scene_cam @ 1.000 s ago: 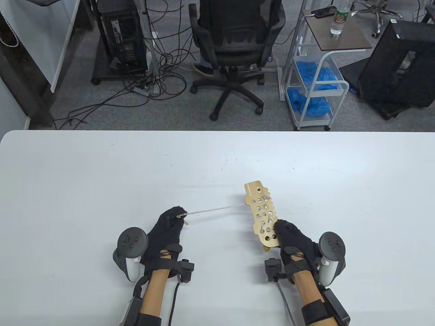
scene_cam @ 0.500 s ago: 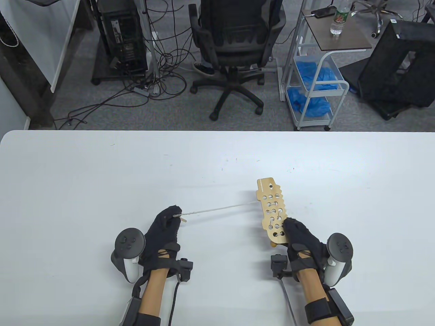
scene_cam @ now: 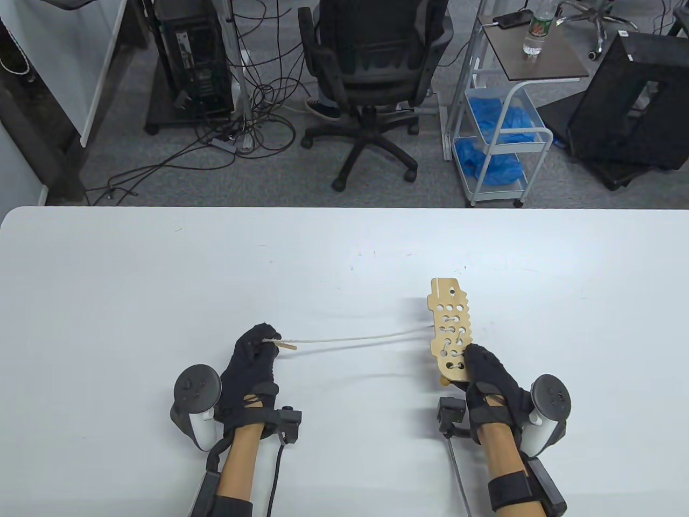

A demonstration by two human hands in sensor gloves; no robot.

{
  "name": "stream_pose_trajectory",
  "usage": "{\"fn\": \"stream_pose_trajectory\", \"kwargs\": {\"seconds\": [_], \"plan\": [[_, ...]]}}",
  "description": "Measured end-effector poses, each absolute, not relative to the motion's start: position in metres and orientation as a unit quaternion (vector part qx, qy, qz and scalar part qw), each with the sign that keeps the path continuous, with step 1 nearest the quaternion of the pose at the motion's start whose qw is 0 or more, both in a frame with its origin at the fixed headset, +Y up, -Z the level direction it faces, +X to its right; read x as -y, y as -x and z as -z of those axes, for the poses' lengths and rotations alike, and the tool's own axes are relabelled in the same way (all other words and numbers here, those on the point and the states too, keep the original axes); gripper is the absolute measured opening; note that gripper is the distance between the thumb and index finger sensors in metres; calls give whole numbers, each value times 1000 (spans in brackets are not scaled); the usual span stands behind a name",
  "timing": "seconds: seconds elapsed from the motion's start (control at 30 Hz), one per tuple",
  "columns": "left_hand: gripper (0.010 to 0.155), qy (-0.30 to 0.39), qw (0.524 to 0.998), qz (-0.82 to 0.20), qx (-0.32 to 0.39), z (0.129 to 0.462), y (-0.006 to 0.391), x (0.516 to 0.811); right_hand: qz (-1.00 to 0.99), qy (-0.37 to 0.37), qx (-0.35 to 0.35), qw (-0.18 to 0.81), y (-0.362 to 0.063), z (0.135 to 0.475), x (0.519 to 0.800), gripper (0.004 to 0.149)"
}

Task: Remove rope from all holes on crocodile lacing toy

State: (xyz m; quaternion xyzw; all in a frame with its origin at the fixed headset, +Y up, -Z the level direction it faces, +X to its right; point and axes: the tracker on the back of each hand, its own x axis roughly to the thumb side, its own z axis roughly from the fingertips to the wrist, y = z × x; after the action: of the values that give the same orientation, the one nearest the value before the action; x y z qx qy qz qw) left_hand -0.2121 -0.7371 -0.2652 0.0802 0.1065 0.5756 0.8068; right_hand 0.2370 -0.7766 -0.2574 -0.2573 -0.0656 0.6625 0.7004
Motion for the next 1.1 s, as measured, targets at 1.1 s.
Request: {"fn": "stream_pose_trajectory", "kwargs": {"seconds": [1.1], "plan": [[43, -60, 807, -585, -43, 267, 181, 735, -665, 72, 12, 744, -168, 258, 769, 46]]}}
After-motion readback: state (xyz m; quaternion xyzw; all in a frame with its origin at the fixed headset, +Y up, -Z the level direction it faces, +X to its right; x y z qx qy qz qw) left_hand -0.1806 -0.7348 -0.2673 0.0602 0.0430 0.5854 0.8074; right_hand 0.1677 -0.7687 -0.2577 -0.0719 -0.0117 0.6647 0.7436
